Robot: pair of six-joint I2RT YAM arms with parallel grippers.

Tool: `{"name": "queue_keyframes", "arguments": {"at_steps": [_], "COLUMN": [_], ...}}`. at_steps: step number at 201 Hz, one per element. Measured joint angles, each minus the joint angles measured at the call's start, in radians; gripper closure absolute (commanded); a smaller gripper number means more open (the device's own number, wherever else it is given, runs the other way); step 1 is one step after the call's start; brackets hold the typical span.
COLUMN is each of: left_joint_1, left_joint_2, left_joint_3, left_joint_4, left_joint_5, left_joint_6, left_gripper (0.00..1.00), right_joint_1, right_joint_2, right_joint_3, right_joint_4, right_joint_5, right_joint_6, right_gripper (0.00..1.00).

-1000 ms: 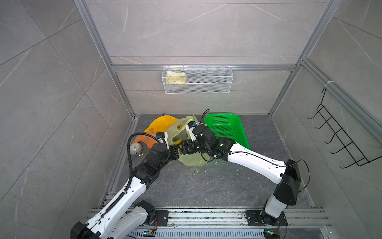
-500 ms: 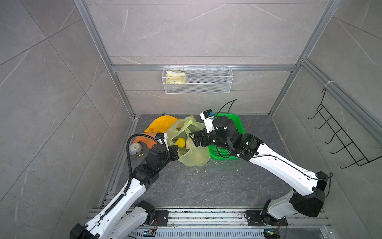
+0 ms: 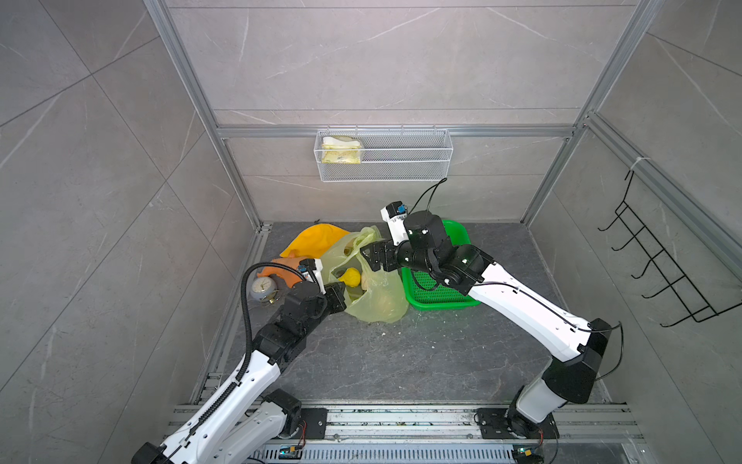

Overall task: Place the pears into plastic bags & tie knots
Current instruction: Place the plastic bag at the center of the board.

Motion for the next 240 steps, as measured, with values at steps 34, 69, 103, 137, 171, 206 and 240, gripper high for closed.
{"name": "queue_keyframes", "arguments": {"at_steps": [34, 69, 103, 137, 171, 206, 240], "left_joint_1": [-0.002, -0.002, -0.002, -0.006, -0.006, -0.006, -0.006], "left_joint_2": [0.000, 0.000, 0.000, -0.001, -0.112, -0.311, -0.214], "left_joint_3": [0.000, 0.000, 0.000, 0.000, 0.002, 0.037, 0.203], "left_joint_4": [0.000, 0.000, 0.000, -0.010, -0.138, -0.217, -0.222], "left_joint_5": [0.010, 0.011, 0.011, 0.033, 0.107, 0.122, 0.129], "left_joint_6": [-0.003, -0.006, -0.006, 0.007, 0.043, 0.077, 0.198], "left_gripper": [1.00, 1.00, 1.00, 0.74, 0.28, 0.13, 0.05], "right_joint_1": [-0.008, -0.030, -0.041, -0.041, -0.042, -0.042, -0.042], "right_joint_2": [0.034, 0.101, 0.154, 0.156, 0.156, 0.151, 0.132], "right_joint_3": [0.051, 0.094, 0.120, 0.128, 0.221, 0.382, 0.452], "right_joint_4": [0.016, 0.022, 0.023, 0.024, -0.035, -0.132, -0.224], "right_joint_5": [-0.004, -0.008, -0.043, -0.085, -0.144, -0.240, -0.308], "right_joint_6": [0.015, 0.025, 0.047, 0.049, 0.016, -0.054, -0.114], "right_gripper": [0.09, 0.18, 0.68, 1.00, 1.00, 1.00, 1.00]}}
